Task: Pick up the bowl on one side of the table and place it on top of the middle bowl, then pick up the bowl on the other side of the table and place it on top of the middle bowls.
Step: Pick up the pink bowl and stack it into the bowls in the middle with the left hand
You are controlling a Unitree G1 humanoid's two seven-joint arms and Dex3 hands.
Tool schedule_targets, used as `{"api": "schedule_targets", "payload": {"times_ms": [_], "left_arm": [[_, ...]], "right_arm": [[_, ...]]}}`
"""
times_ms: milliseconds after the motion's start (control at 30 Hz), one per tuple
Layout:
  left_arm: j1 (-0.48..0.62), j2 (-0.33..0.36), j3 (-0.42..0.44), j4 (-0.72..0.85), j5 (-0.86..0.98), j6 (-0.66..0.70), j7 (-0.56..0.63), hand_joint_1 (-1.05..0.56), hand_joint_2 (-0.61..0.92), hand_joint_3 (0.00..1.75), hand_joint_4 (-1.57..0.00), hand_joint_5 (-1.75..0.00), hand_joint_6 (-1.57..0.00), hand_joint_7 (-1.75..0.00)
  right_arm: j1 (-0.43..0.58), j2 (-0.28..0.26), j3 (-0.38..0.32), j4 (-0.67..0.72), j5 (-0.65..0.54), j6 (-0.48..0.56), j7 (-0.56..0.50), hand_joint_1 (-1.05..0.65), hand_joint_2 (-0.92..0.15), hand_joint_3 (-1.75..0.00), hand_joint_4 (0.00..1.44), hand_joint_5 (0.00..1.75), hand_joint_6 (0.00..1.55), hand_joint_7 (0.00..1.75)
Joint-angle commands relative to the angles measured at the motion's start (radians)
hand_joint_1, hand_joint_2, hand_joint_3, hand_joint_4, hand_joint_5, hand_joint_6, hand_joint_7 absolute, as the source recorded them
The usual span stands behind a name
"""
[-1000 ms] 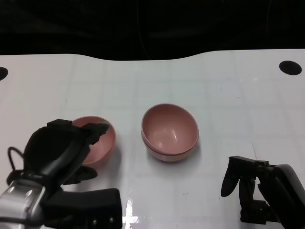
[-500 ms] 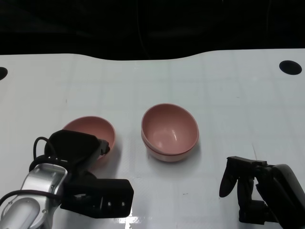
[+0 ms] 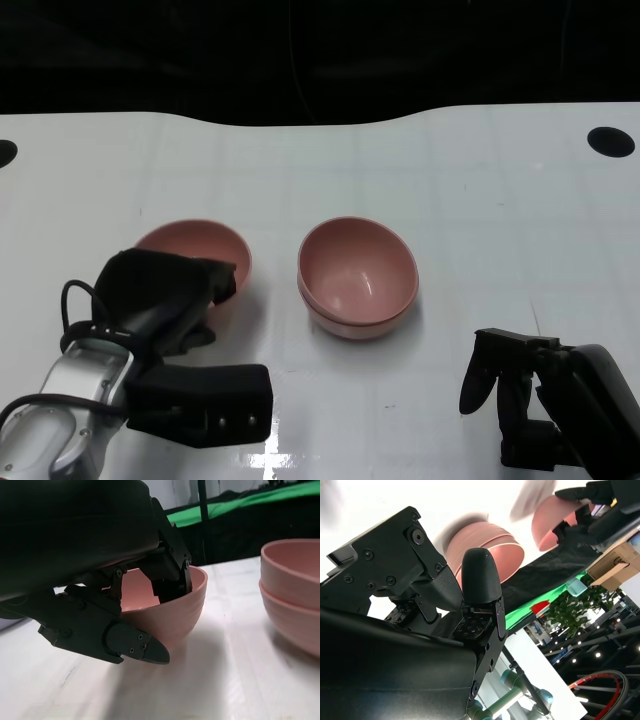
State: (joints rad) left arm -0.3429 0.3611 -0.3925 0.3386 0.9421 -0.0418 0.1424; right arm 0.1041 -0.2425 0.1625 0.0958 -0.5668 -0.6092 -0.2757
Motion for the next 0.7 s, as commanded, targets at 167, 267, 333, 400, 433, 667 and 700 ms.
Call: {"api": "schedule_targets", "payload": {"times_ms": [167, 267, 333, 400, 433, 667, 700], "left_arm": [[-0.025, 0.025, 0.027, -0.046, -0.021, -0.022, 0.075, -0.26, 0.86, 0.29, -0.81, -1.75, -0.78, -1.17], [-0.037, 0.022, 0.032, -0.054, -0.035, -0.049, 0.106, -0.25, 0.79, 0.44, -0.82, -1.75, -0.76, -1.27], [-0.047, 0.021, 0.031, -0.065, -0.048, -0.064, 0.107, -0.25, 0.76, 0.52, -0.81, -1.75, -0.78, -1.19], [-0.057, 0.018, 0.03, -0.069, -0.07, -0.097, 0.112, -0.23, 0.69, 0.67, -0.81, -1.75, -0.75, -1.34], [-0.065, 0.013, 0.027, -0.066, -0.079, -0.116, 0.118, -0.24, 0.68, 0.7, -0.81, -1.75, -0.75, -1.34], [-0.129, -0.033, 0.0, -0.001, -0.095, -0.235, 0.206, -0.24, 0.63, 0.65, -0.85, -1.72, -0.9, -1.04], [-0.139, -0.037, -0.004, 0.011, -0.1, -0.252, 0.204, -0.23, 0.63, 0.65, -0.84, -1.73, -0.9, -1.05]], "right_arm": [[-0.006, 0.005, -0.001, 0.007, 0.006, 0.001, -0.007, -0.1, -0.1, -1.69, 0.98, 1.75, 0.85, 1.52], [-0.007, 0.006, 0.0, 0.006, 0.004, 0.003, -0.006, -0.11, -0.1, -1.69, 0.98, 1.75, 0.85, 1.52], [-0.008, 0.006, 0.001, 0.006, 0.001, 0.003, -0.007, -0.11, -0.1, -1.69, 0.98, 1.75, 0.85, 1.52], [-0.008, 0.006, 0.001, 0.003, -0.006, 0.006, -0.008, -0.11, -0.09, -1.69, 0.99, 1.75, 0.85, 1.51], [-0.009, 0.007, 0.002, 0.003, -0.009, 0.007, -0.009, -0.11, -0.09, -1.69, 0.99, 1.75, 0.85, 1.51], [-0.005, 0.01, 0.006, -0.002, -0.011, 0.014, -0.005, -0.11, -0.1, -1.69, 0.99, 1.75, 0.86, 1.52], [-0.004, 0.01, 0.007, -0.002, -0.011, 0.013, -0.005, -0.11, -0.1, -1.69, 0.99, 1.75, 0.85, 1.52]]}}
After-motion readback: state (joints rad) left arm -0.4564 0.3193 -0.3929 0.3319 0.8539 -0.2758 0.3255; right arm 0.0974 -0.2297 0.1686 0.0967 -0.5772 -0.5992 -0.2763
